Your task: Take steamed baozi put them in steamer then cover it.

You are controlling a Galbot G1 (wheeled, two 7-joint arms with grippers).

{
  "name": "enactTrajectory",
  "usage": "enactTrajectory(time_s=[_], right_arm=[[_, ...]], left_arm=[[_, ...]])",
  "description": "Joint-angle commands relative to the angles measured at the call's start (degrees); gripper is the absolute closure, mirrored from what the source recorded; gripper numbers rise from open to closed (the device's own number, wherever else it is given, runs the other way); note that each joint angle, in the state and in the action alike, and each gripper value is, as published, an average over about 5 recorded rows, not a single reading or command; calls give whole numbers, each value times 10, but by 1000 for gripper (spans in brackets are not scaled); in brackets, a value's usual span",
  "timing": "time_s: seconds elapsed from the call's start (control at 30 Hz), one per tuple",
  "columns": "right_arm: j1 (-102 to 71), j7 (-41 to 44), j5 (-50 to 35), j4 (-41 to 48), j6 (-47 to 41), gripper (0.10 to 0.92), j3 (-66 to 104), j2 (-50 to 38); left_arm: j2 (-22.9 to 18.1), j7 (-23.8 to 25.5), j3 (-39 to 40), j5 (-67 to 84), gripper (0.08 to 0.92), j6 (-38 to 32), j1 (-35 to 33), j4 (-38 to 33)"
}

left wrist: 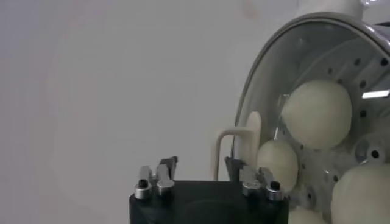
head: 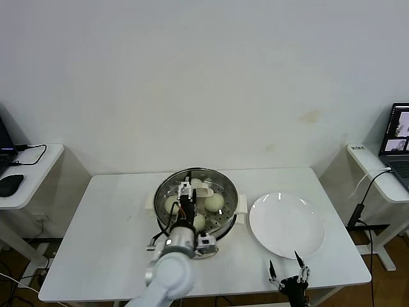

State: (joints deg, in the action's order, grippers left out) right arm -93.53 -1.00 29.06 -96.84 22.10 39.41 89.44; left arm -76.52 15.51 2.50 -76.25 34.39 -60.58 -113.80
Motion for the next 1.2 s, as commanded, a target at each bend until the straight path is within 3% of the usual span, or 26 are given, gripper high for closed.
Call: enactTrajectory(time_s=[0.03,0.13,0.27,0.33,0.6,0.9,1.2], right_arm=[[-1,6,-21,2,-1,203,-1,0],[-4,8,-27,1,-2,203,-2,-1],[-10,11,-42,-4,-4,203,-6,-6],[-12,15,-53,-6,-4,203,-8,-11],[-27,49,-170,-28,-19,203,-26,-62],[-55,81,-245,-78,-65,203,-38,-85],[-59,96,-257,-92,-65,203,-52,-85]], left_arm=[[113,-138,-98,330,210,-23,-124,-175],[142,-213,-184,508,182,-79,-198,-200],[138,-286,-333,732,177,-300,-303,-161],[125,-306,-381,803,177,-369,-346,-135],[89,-292,-377,961,177,-413,-437,-72],[32,-249,-362,930,177,-479,-434,-12],[26,-232,-368,919,177,-487,-430,4]])
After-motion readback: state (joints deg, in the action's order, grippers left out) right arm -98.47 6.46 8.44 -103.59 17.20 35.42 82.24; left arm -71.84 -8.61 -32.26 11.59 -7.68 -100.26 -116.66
